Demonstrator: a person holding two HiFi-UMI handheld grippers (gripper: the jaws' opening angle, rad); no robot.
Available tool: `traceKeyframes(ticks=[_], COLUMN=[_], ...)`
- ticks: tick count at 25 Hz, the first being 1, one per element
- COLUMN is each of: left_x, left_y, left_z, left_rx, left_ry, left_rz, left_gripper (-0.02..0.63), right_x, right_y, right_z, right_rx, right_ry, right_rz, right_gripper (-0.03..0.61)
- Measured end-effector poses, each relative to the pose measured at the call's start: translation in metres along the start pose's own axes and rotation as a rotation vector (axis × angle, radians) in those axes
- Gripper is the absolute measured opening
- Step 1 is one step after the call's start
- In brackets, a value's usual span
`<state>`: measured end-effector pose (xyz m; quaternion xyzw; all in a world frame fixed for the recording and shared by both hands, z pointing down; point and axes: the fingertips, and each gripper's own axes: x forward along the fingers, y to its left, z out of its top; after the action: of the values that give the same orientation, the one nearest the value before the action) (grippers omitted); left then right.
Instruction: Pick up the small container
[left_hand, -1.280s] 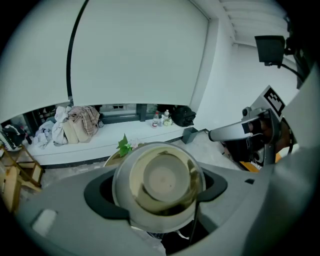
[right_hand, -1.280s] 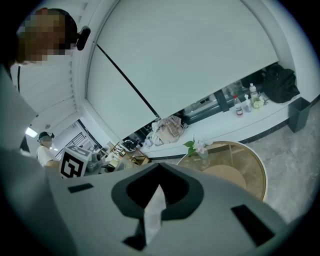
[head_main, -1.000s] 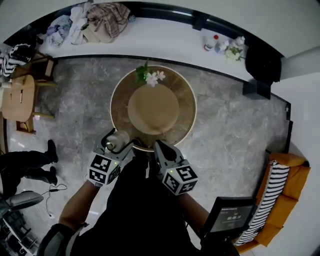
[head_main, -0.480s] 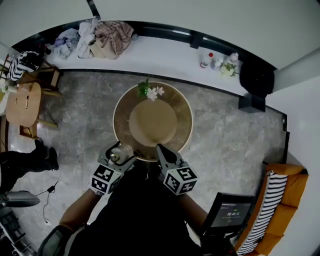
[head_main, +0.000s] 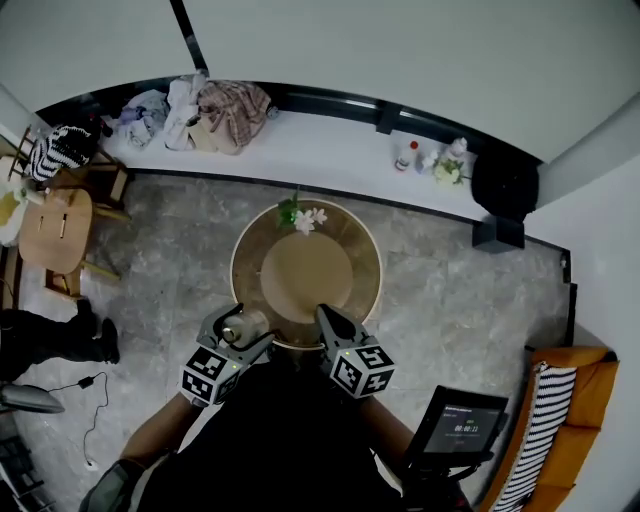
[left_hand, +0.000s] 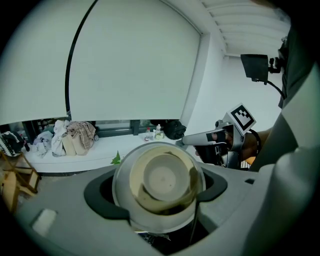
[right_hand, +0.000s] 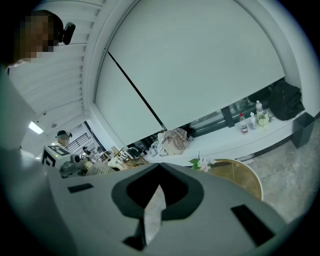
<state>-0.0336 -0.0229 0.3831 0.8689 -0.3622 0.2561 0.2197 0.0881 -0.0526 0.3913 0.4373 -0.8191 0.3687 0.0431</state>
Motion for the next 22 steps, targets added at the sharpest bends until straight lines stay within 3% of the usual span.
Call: traceKeyframes(ticks=[22], left_x=[-0.005], left_y=[0.005], left_z=[0.04], left_rx=[-0.001], left_ry=[-0.094], left_rz=[-0.014], left_gripper=[0.347], right_x=[-0.001], right_y=[0.001], right_z=[0.034], right_rx=[-0.03], right_ry=[-0.066], right_rz=[-0.015], right_gripper=[0.005])
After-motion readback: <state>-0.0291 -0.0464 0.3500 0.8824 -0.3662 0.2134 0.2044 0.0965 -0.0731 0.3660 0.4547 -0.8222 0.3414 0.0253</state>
